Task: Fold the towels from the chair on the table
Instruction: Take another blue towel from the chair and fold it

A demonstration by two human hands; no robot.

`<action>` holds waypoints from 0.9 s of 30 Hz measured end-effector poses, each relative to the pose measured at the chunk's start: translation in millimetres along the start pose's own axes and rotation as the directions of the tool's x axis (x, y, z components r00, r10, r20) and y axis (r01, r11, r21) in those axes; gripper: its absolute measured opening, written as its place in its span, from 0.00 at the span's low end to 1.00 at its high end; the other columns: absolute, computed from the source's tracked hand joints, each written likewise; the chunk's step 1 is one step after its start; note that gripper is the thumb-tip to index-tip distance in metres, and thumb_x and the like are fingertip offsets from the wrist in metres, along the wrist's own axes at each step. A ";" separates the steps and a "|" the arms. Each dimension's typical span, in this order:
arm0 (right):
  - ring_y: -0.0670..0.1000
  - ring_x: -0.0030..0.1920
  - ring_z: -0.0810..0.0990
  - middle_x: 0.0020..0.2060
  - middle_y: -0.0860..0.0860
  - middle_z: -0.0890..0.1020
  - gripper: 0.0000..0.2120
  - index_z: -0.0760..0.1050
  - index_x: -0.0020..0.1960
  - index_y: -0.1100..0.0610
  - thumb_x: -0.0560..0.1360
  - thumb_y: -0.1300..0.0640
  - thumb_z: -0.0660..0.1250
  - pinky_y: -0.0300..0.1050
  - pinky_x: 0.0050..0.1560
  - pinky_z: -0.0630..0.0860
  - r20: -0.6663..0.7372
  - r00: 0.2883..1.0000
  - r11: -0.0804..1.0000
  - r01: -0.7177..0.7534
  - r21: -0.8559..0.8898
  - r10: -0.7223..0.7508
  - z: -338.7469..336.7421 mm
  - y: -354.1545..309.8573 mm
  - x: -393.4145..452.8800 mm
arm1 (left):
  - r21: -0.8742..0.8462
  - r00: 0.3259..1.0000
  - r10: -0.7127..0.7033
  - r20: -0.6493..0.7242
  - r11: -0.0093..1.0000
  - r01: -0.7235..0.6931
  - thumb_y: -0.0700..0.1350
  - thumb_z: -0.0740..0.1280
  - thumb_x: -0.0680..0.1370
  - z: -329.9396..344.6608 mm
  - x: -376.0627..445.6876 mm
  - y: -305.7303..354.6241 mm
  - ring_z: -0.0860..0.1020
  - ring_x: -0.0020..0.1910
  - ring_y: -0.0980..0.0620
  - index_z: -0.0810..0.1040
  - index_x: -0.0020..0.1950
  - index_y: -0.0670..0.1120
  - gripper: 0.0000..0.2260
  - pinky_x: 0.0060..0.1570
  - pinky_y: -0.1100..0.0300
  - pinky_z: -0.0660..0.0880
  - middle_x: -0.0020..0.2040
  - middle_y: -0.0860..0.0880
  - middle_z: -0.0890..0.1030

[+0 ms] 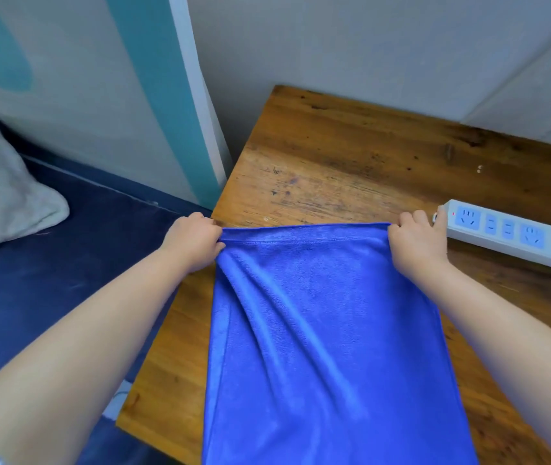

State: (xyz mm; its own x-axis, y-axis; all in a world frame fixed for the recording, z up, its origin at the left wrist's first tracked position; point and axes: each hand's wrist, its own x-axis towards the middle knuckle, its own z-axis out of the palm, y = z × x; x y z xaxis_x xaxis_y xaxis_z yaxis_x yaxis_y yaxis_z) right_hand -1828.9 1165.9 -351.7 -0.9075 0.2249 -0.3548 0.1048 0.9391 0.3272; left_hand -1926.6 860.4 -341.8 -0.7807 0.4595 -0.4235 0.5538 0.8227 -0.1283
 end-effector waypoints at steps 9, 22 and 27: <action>0.56 0.62 0.67 0.56 0.54 0.74 0.12 0.77 0.54 0.56 0.73 0.58 0.60 0.61 0.71 0.53 0.028 0.999 0.999 -0.040 -0.022 0.041 -8.2 -0.2 8.3 | -0.337 0.984 -0.079 -0.157 0.941 0.022 0.45 0.61 0.79 11.9 -5.2 -2.0 0.71 0.58 0.46 0.77 0.53 0.40 0.11 0.52 0.52 0.73 0.56 0.44 0.75; 0.54 0.41 0.71 0.47 0.55 0.78 0.07 0.62 0.41 0.55 0.74 0.65 0.57 0.42 0.32 0.64 0.064 0.994 0.990 0.077 0.115 -0.085 -6.5 26.5 12.2 | -0.329 0.999 -0.019 -0.049 0.944 0.002 0.45 0.62 0.78 14.1 14.5 -1.6 0.71 0.58 0.45 0.79 0.52 0.40 0.11 0.54 0.55 0.70 0.55 0.44 0.76; 0.57 0.48 0.76 0.48 0.57 0.78 0.05 0.70 0.46 0.58 0.77 0.63 0.56 0.44 0.39 0.69 0.063 0.994 0.975 0.076 0.210 -0.091 -10.3 39.4 3.1 | -0.404 0.995 -0.053 -0.084 0.915 0.015 0.45 0.63 0.77 7.2 4.7 -8.8 0.74 0.53 0.45 0.79 0.50 0.39 0.10 0.50 0.56 0.70 0.51 0.43 0.77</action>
State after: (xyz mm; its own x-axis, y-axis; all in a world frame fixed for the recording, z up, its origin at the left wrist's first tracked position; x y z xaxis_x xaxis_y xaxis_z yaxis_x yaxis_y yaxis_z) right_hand -1831.7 1201.0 -330.9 -0.8858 0.1543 -0.4376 0.1184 0.9870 0.1083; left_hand -1933.1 852.9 -349.0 -0.8307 0.4418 -0.3389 0.3781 0.8944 0.2391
